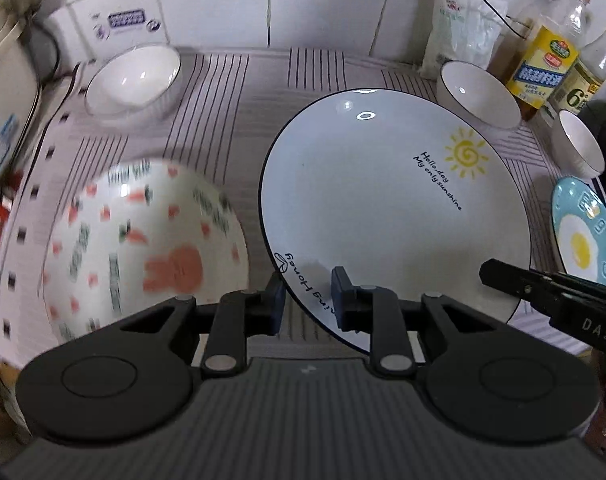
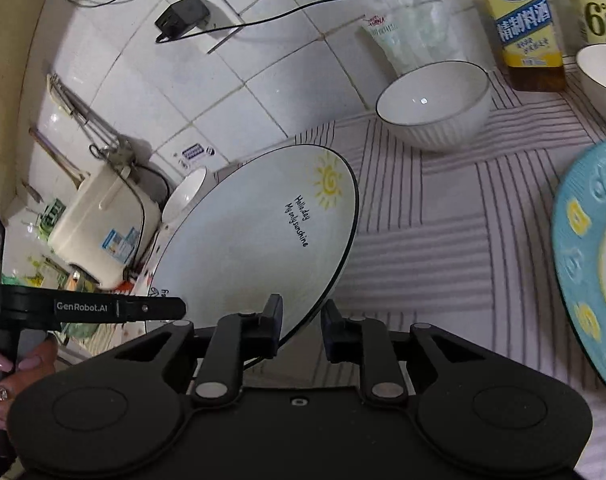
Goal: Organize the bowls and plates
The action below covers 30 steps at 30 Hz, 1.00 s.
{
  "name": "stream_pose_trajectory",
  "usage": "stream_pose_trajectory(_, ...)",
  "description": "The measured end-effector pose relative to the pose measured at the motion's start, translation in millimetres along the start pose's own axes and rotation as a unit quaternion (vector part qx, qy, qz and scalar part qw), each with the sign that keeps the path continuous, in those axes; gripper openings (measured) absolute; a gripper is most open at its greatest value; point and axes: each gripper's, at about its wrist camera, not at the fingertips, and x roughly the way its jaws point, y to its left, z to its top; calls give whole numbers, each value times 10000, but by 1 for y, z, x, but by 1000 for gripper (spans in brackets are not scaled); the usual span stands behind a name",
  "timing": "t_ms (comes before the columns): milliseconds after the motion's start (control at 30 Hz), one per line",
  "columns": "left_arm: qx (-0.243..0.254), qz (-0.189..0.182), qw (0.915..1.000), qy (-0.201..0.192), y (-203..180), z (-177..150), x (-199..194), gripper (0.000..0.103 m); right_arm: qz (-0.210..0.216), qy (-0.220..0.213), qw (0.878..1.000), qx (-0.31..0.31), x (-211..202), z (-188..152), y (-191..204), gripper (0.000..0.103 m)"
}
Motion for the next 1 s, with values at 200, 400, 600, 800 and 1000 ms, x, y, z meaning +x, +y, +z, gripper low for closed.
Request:
stream_pose_trajectory(200,255,-81,9992,309,14,40,31,22,-171,-62,9996,213,31,11,-5,25)
stream_pose_trajectory(400,629,-108,9961,603,17,67,66,23,-381,-65,9978,541,60,15,-15,25)
stream_pose_trajectory(600,1042,-185,9898,954,18,85,91,25,-624,-151,9958,655,73,10,-15,25)
stream_pose_trajectory(800,969,-290,9879,1175,22,91,105,27,-890,-333,9923,795,73,7,-9,25)
stream_pose_trajectory(1000,799,-438,9885,1208,32,91,96,29,-1642,-197,9846,572,68,14,19,28)
